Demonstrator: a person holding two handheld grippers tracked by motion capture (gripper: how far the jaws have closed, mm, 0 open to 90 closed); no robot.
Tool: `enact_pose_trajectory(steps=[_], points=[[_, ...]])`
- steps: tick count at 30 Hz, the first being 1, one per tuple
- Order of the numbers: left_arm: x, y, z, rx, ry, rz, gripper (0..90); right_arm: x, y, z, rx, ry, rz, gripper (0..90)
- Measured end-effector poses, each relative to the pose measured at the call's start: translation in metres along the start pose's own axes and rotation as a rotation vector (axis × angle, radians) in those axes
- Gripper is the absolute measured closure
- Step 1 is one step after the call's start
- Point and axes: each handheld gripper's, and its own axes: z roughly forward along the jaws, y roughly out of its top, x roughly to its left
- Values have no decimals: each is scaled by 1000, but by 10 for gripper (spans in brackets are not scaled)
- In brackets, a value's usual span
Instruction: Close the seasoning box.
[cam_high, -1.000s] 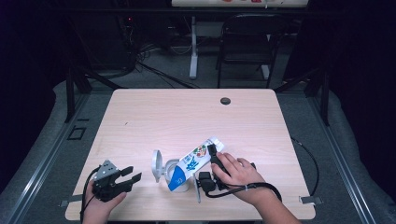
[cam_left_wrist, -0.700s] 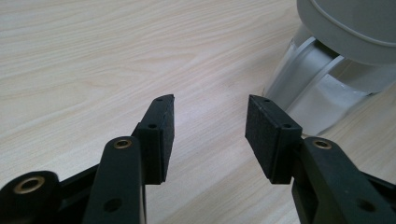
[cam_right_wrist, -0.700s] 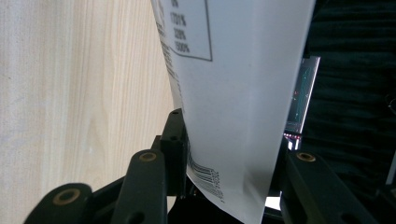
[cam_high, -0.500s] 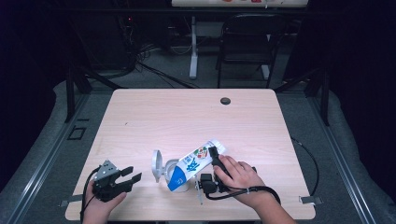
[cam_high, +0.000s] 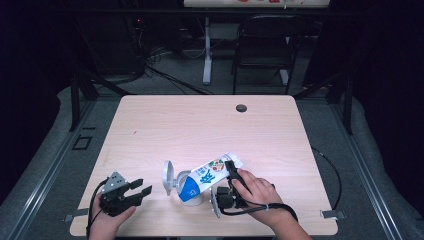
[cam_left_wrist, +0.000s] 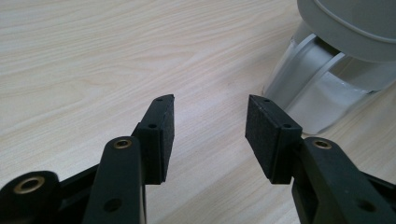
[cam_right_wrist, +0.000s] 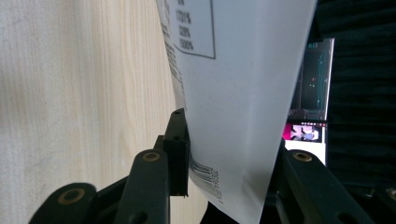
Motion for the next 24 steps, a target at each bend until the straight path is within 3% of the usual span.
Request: enact_pose_trajectory(steps=[5, 10, 15, 24], points=[[0, 0, 1, 0, -2, 1, 528, 4, -1, 0, 0, 3, 34, 649], [0, -1, 1, 0, -1, -2, 528, 9, -4, 1, -26, 15, 107, 654], [0, -1, 1, 2, 0, -2, 527, 11, -4, 2, -26, 29, 135, 670], [0, -1, 1, 4, 0, -5, 528, 18, -4, 4, -37, 28, 130, 682]])
